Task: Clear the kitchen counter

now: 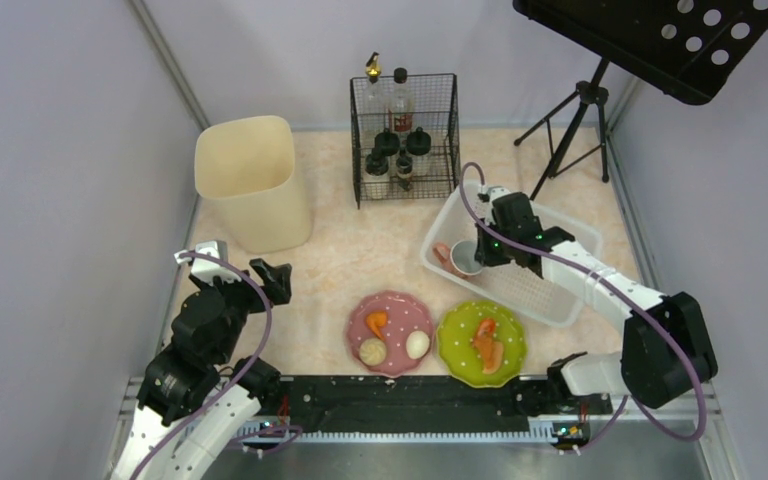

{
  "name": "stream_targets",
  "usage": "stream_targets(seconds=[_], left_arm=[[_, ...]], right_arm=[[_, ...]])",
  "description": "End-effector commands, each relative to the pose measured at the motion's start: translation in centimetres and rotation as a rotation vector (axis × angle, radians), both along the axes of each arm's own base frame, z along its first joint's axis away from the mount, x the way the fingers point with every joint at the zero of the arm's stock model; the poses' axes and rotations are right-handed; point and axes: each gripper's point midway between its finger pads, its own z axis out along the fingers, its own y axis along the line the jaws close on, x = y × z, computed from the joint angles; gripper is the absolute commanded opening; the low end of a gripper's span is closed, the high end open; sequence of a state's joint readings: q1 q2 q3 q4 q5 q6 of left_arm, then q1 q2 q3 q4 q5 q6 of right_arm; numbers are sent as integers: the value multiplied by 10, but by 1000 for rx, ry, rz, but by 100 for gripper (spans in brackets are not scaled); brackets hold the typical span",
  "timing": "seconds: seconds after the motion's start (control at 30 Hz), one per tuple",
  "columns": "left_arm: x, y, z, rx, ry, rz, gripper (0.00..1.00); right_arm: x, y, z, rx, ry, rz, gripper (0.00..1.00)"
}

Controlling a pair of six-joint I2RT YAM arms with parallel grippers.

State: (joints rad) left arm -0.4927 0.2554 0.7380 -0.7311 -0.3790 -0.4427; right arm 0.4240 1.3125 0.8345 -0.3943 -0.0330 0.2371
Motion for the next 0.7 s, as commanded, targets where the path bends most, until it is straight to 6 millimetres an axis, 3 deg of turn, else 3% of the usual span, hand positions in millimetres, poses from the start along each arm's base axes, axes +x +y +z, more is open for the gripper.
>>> stream_targets(seconds=[0.0,0.17,0.47,0.57,0.67], left_arm=[[4,-1,9,-12,-39,6,99],[4,-1,9,-12,-38,6,99],[5,-1,9,-12,-38,5,98],[4,-1,9,-12,-38,5,99],[5,-1,8,-10,-36,6,98]], right_arm=[[0,59,33,134,-72,210,0],[-11,79,33,132,-66,291,0],[-11,88,36,125,-81,324,0],[-4,87,44,114,-111,292,0],[8,76,66,94,-174,205,0]])
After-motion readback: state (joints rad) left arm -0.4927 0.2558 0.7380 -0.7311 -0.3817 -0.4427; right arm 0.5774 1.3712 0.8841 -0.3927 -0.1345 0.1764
